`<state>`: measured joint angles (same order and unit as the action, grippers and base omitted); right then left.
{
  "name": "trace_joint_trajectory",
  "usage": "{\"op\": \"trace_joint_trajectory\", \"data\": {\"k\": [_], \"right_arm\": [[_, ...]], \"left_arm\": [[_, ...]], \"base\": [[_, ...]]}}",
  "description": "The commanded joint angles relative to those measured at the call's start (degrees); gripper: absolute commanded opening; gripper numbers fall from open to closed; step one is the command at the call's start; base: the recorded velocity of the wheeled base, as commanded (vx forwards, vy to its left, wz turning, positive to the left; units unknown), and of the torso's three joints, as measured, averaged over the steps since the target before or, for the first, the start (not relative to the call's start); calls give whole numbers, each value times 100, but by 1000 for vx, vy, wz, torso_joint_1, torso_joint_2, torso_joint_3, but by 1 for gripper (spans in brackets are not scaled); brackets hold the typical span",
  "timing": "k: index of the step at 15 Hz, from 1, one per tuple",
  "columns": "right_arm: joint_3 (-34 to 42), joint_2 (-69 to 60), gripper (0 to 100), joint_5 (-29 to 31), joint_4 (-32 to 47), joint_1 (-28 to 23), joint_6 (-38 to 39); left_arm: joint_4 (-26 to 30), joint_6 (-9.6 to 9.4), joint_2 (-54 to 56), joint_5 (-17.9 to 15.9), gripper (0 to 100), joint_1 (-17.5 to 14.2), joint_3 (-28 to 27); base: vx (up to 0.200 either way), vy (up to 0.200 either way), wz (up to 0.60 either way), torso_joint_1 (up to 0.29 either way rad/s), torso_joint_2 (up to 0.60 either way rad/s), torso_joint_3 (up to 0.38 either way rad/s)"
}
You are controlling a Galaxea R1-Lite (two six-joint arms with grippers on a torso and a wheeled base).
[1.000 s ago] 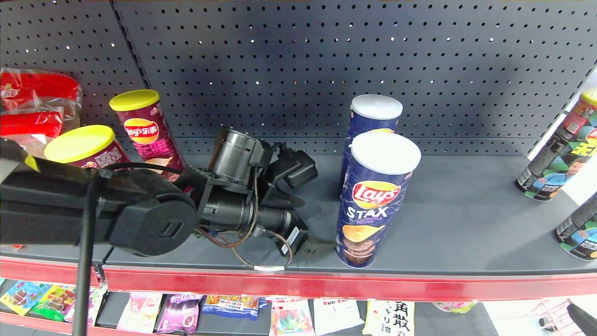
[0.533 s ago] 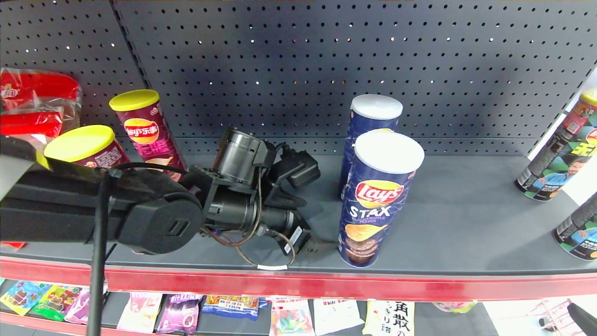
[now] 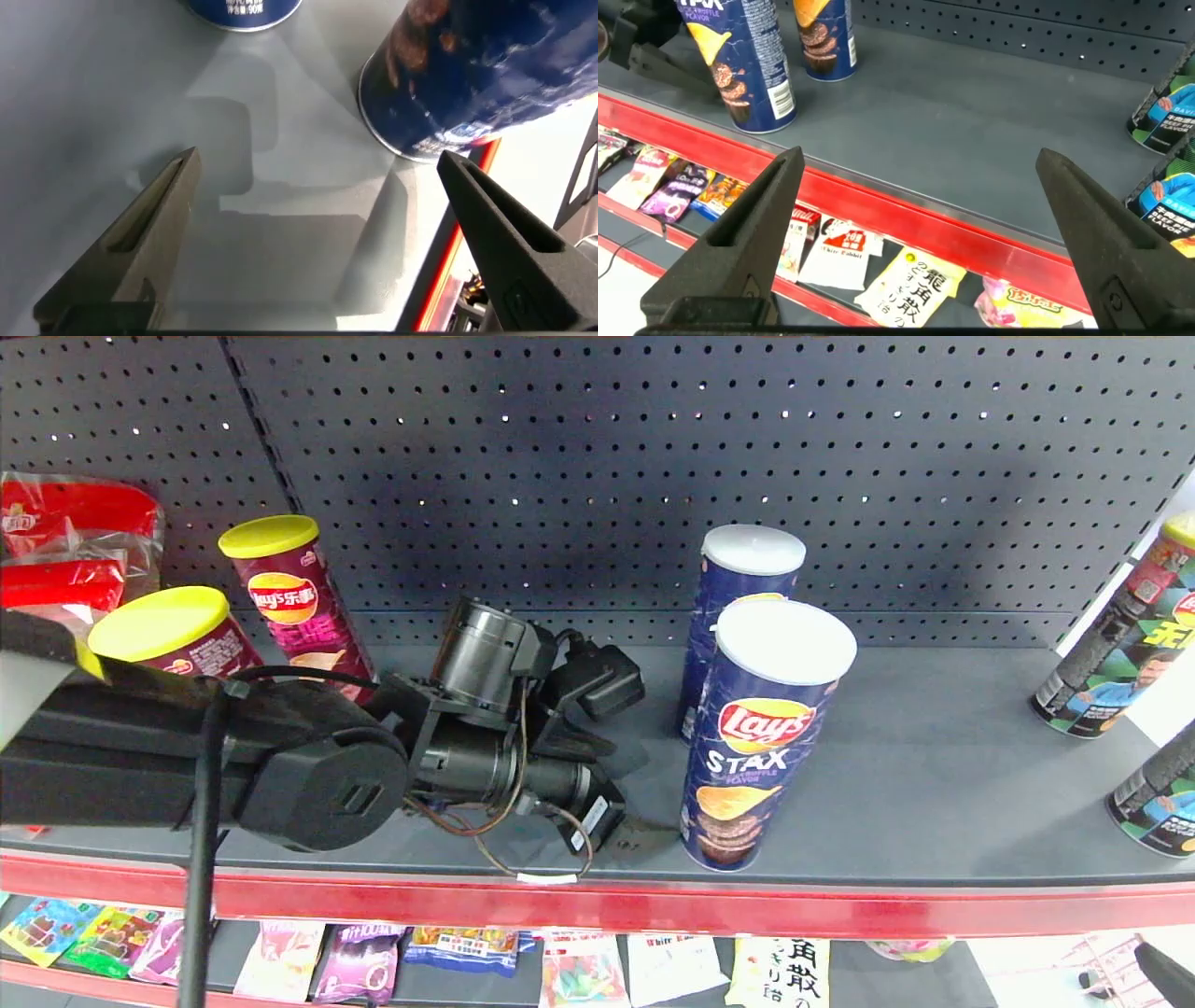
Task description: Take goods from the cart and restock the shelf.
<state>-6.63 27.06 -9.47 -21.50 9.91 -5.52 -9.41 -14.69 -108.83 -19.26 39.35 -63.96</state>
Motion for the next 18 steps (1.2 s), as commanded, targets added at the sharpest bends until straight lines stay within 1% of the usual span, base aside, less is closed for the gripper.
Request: {"op": "trace_joint_trajectory", "data": {"k": [1, 2, 4, 5, 6, 7, 8, 9, 10, 12, 13, 14, 15, 16, 17, 18], "right_arm": [[4, 10, 100, -11, -3, -103, -1], [4, -17, 100, -11, -3, -121, -1], [13, -52, 100, -11, 6, -121, -1], [66, -78, 100, -11, 6, -121, -1], [136, -140, 100, -11, 6, -121, -1], [250, -219, 100, -20, 50, -121, -10], [268, -333, 100, -20, 234, -121, -19], [250, -456, 100, -20, 445, -121, -19], [215, -799, 100, -11, 1025, -121, -37], [136, -1432, 100, -2, 2036, -165, -89], [74, -1590, 100, 7, 2335, -218, -151], [-181, -1871, 100, 130, 3082, -490, -221], [-348, -1915, 100, 235, 3425, -710, -221], [-356, -1968, 100, 306, 3530, -903, -221], [-330, -2065, 100, 341, 3557, -1097, -221], [-260, -2161, 100, 376, 3592, -1360, -221]], "left_arm": [[1, 1, 134, 10, 100, -94, 139], [1, 1, 424, 10, 100, -217, 411], [1, 10, 960, 19, 100, -279, 877], [9, 63, 1469, 98, 100, -270, 1281], [9, 72, 1970, 124, 100, -261, 1685], [18, 80, 2700, 124, 100, -253, 2257], [27, 98, 3131, 133, 100, -253, 2591], [27, 107, 3421, 133, 100, -253, 2828], [53, 107, 4097, 168, 100, -244, 3329], [185, 124, 5284, 186, 100, -253, 4129], [256, 212, 5635, 186, 100, -261, 4322], [528, 819, 6655, 379, 100, -376, 4683], [994, 1126, 7437, 827, 100, -560, 4788], [1530, 1214, 8035, 1258, 100, -718, 4797], [2163, 1240, 8624, 1601, 100, -868, 4788], [3165, 1240, 9511, 2014, 100, -1175, 4753]], "base": [[0, 0, 0, 0, 0, 0], [0, 0, 0, 0, 0, 0], [0, 0, 0, 0, 0, 0], [0, 0, 0, 0, 0, 0], [0, 0, 0, 0, 0, 0], [0, 0, 0, 0, 0, 0], [0, 0, 0, 0, 0, 0], [0, 0, 0, 0, 0, 0], [0, 0, 0, 0, 0, 0], [0, 0, 0, 0, 0, 0], [0, 0, 0, 0, 0, 0], [0, 0, 0, 0, 0, 0], [0, 0, 0, 0, 0, 0], [0, 0, 0, 0, 0, 0], [0, 0, 0, 0, 0, 0], [0, 0, 0, 0, 0, 0]]}}
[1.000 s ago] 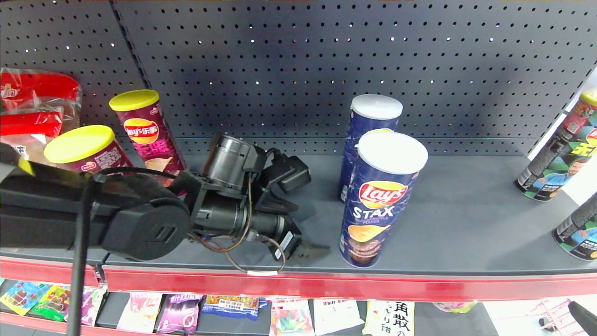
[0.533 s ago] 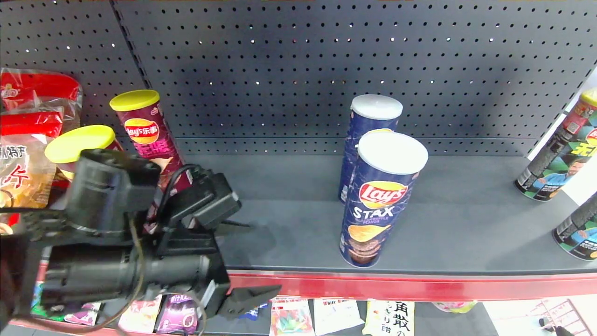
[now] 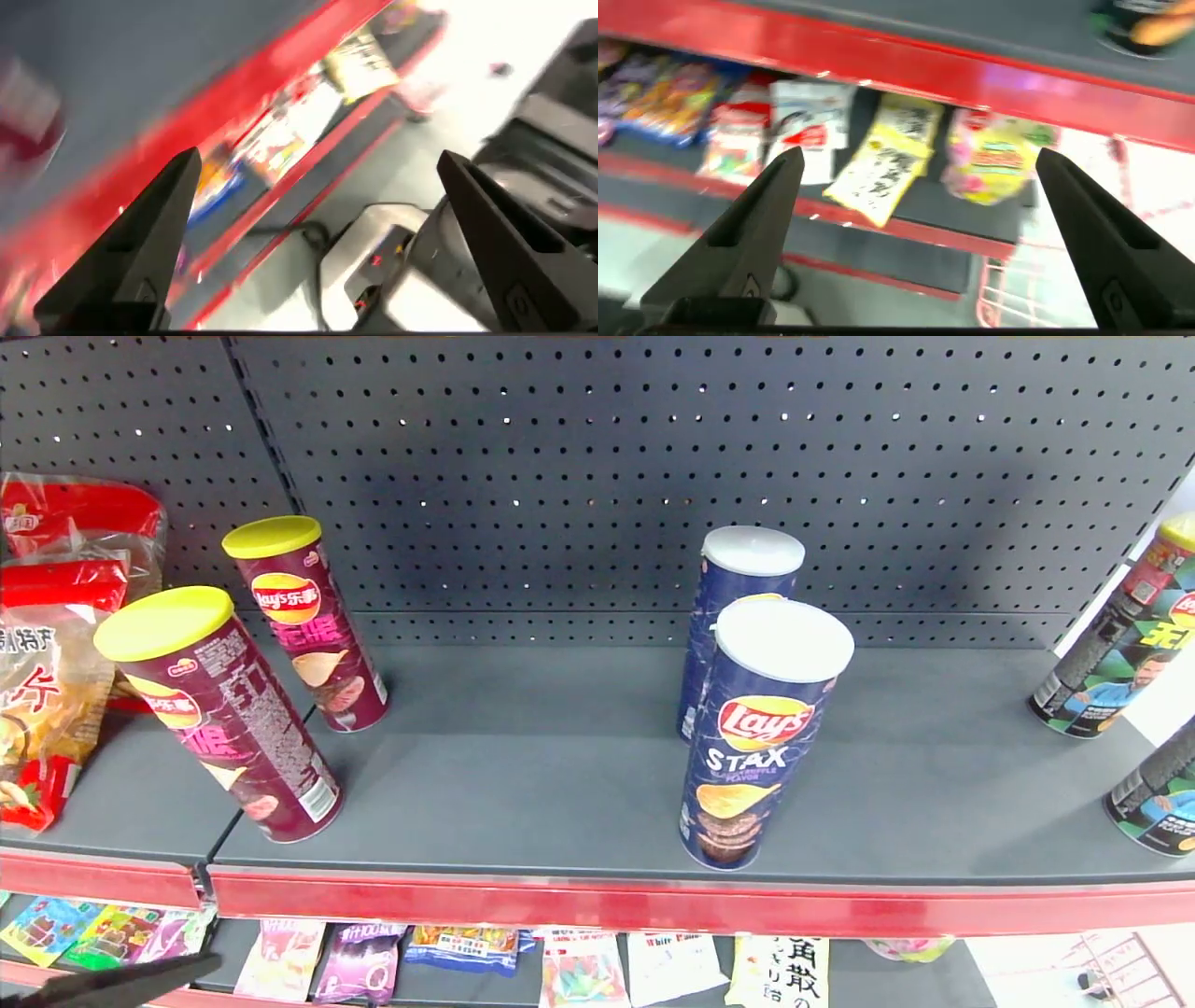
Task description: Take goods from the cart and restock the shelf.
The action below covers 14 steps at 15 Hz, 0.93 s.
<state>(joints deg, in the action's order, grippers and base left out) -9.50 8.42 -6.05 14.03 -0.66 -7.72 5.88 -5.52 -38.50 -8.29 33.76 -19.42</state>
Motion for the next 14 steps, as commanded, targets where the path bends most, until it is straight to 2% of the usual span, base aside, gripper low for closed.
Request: {"op": "trace_joint_trajectory", "data": {"k": [1, 2, 3, 4, 5, 6, 7, 8, 9, 10, 11, 12, 13, 14], "right_arm": [[44, -289, 100, 121, 38, -330, -2], [80, -262, 100, 613, 47, -365, -2], [80, -262, 100, 613, 47, -365, -2], [80, -236, 100, 816, 38, -637, 16], [27, -245, 100, 798, 29, -734, 16], [-8, -236, 100, 798, 29, -725, 16], [36, -271, 100, 789, 21, -708, 25], [167, -271, 100, 772, -23, -708, 69], [229, -271, 100, 649, -120, -699, 86], [361, -271, 100, 130, -480, -681, 130], [431, -271, 100, -160, -621, -646, 209], [501, -271, 100, -485, -718, -655, 253], [554, -271, 100, -415, -797, -655, 227], [624, -280, 100, -309, -929, -655, 218]], "left_arm": [[2049, 324, 2848, 1119, 100, -871, 307], [2541, 438, 3270, 1286, 100, -1609, 316], [2541, 438, 3270, 1286, 100, -1609, 316], [2559, 895, 3094, 1321, 100, -2901, 307], [2559, 895, 3147, 1312, 100, -3393, 307], [2559, 895, 3287, 1277, 100, -3648, 307], [2559, 939, 3393, 1268, 100, -3666, 307], [2497, 1062, 3410, 1198, 100, -3666, 360], [2163, 1150, 3428, 1075, 100, -3657, 492], [1179, 1194, 3454, 926, 100, -3630, 835], [766, 1185, 3516, 838, 100, -3525, 1045], [625, 1000, 3665, 811, 100, -3314, 1239], [625, 895, 3736, 829, 100, -3332, 1230], [625, 886, 3788, 829, 100, -3349, 1230]], "base": [[0, 0, 0, 0, 0, 0], [0, 0, 0, 0, 0, 0], [0, 0, 0, 0, 0, 0], [0, 0, 0, 0, 0, 0], [0, 0, 0, 0, 0, 0], [0, 0, 0, 0, 0, 0], [0, 0, 0, 0, 0, 0], [0, 0, 0, 0, 0, 0], [0, 0, 0, 0, 0, 0], [0, 0, 0, 0, 0, 0], [0, 0, 0, 0, 0, 0], [0, 0, 0, 0, 0, 0], [0, 0, 0, 0, 0, 0], [0, 0, 0, 0, 0, 0]]}}
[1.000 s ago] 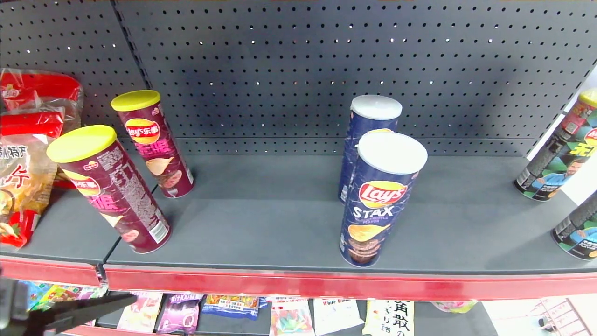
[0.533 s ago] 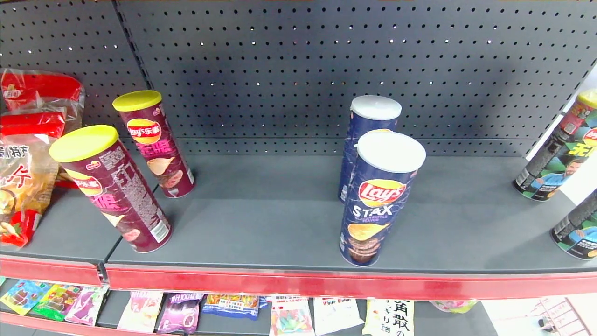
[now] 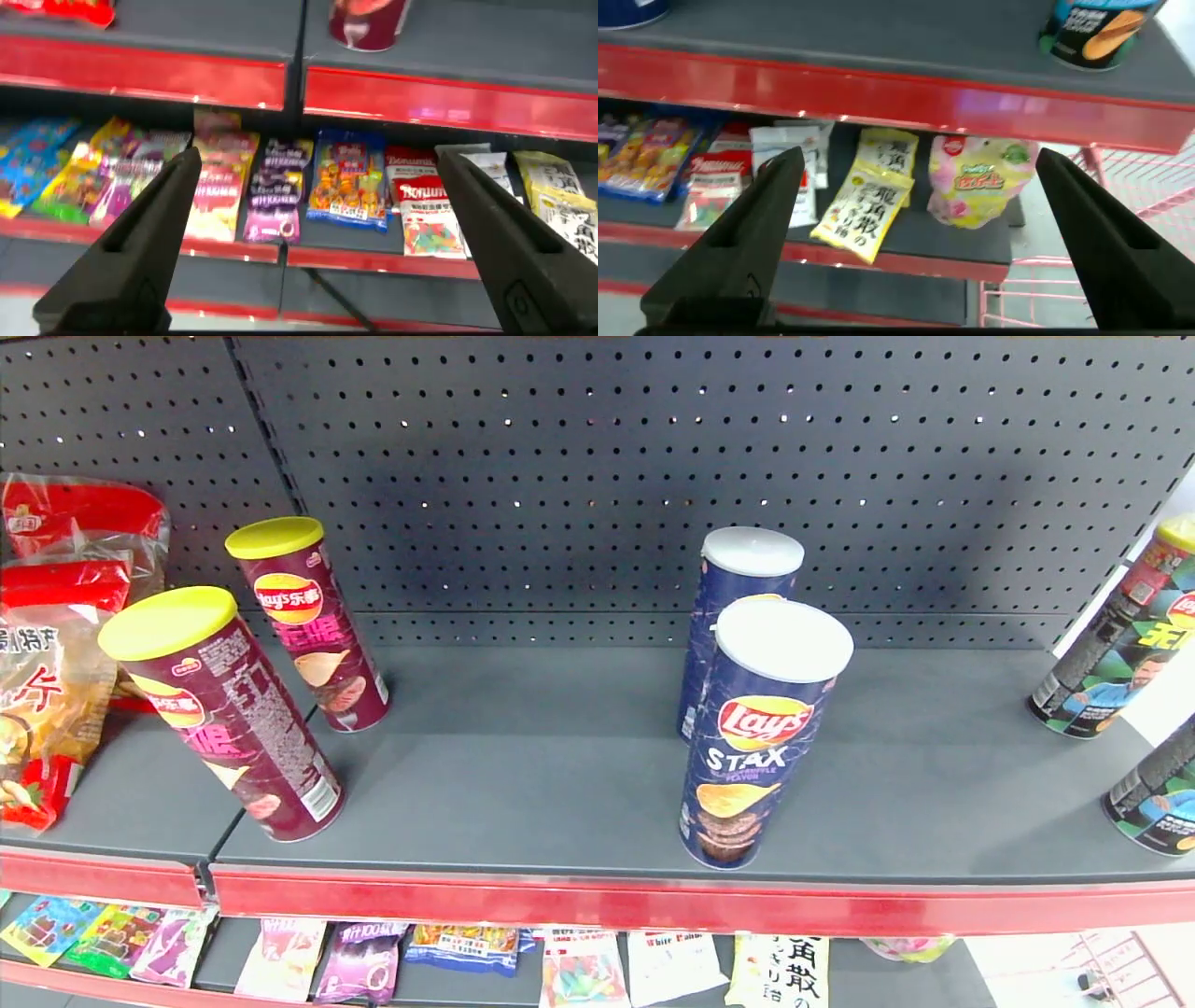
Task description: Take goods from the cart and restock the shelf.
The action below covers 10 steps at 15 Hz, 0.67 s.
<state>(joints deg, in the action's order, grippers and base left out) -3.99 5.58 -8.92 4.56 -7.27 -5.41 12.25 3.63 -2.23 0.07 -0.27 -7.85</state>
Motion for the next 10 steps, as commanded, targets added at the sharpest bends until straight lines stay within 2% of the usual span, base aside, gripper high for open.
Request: {"op": "trace_joint_trajectory", "data": {"k": [1, 3, 4, 6, 7, 8, 9, 10], "right_arm": [[311, 13, 100, 488, -640, 6, 207], [399, 13, 100, 427, -649, 32, 392], [399, 4, 100, 312, -614, 243, 260], [399, 4, 100, 198, -570, 243, 119], [399, 13, 100, 233, -509, 401, 260], [399, -40, 100, 268, -526, 771, 251], [399, -224, 100, 286, -517, 929, 84], [399, -303, 100, 286, -500, 841, 146]], "left_arm": [[-135, 41, 206, 28, 100, 36, 170], [-838, 208, 206, -34, 100, 36, 460], [-856, 199, 162, -42, 100, 36, 460], [-1049, 67, 206, 125, 100, 27, 636], [-1260, 67, 206, 204, 100, 27, 688], [-1295, 50, 206, 160, 100, 27, 706], [-1295, 59, 206, 107, 100, 36, 715], [-1295, 120, 197, 107, 100, 36, 715]], "base": [[0, 0, 0, 0, 0, 0], [0, 0, 0, 0, 0, 0], [0, 0, 0, 0, 0, 0], [0, 0, 0, 0, 0, 0], [0, 0, 0, 0, 0, 0], [0, 0, 0, 0, 0, 0], [0, 0, 0, 0, 0, 0], [0, 0, 0, 0, 0, 0]]}}
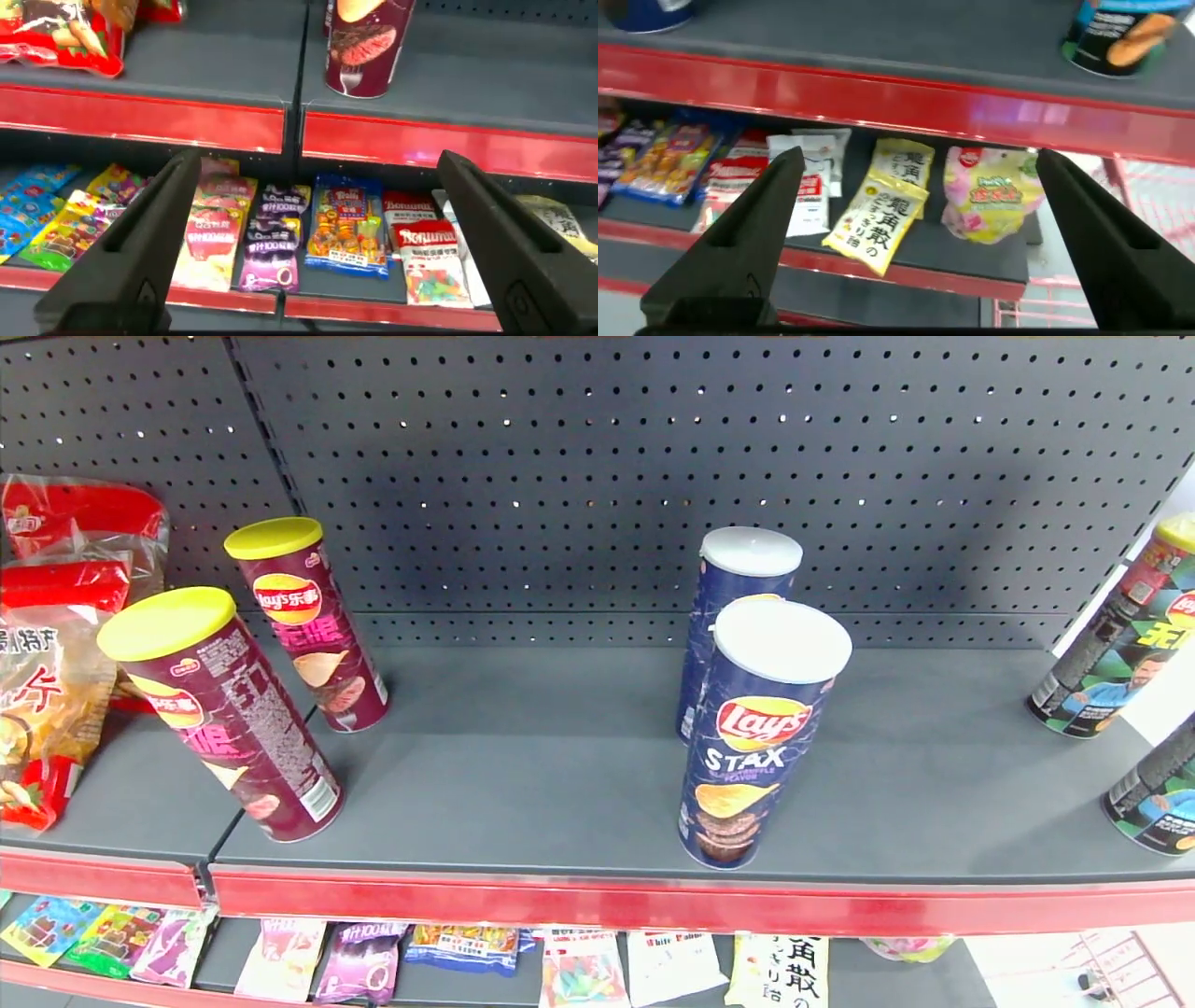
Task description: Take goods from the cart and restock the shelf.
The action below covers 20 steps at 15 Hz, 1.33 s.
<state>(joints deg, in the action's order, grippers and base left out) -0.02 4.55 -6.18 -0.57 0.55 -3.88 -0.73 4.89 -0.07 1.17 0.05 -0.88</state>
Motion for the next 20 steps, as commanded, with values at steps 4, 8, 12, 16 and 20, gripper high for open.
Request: {"op": "trace_joint_trajectory", "data": {"k": [4, 8, 12, 16, 20], "right_arm": [[2, -446, 100, 618, 13, -37, 265], [2, -446, 100, 627, 22, -37, 353], [2, -446, 100, 627, 22, -37, 353], [2, -446, 100, 627, 22, -37, 361], [2, -446, 100, 627, 31, -37, 353]], "left_arm": [[3, 162, -10, 6, 100, -5, 17], [3, 170, -10, 6, 100, 4, 17], [-6, 153, -10, -3, 100, -5, 17], [3, 162, -10, -20, 100, -5, 17], [3, 153, -10, -20, 100, -5, 17]], "base": [[0, 0, 0, 0, 0, 0], [0, 0, 0, 0, 0, 0], [-100, 0, 0, 1, 0, 0], [-100, 0, 0, 10, 2, 0], [0, 0, -300, -3, 2, 2]]}}
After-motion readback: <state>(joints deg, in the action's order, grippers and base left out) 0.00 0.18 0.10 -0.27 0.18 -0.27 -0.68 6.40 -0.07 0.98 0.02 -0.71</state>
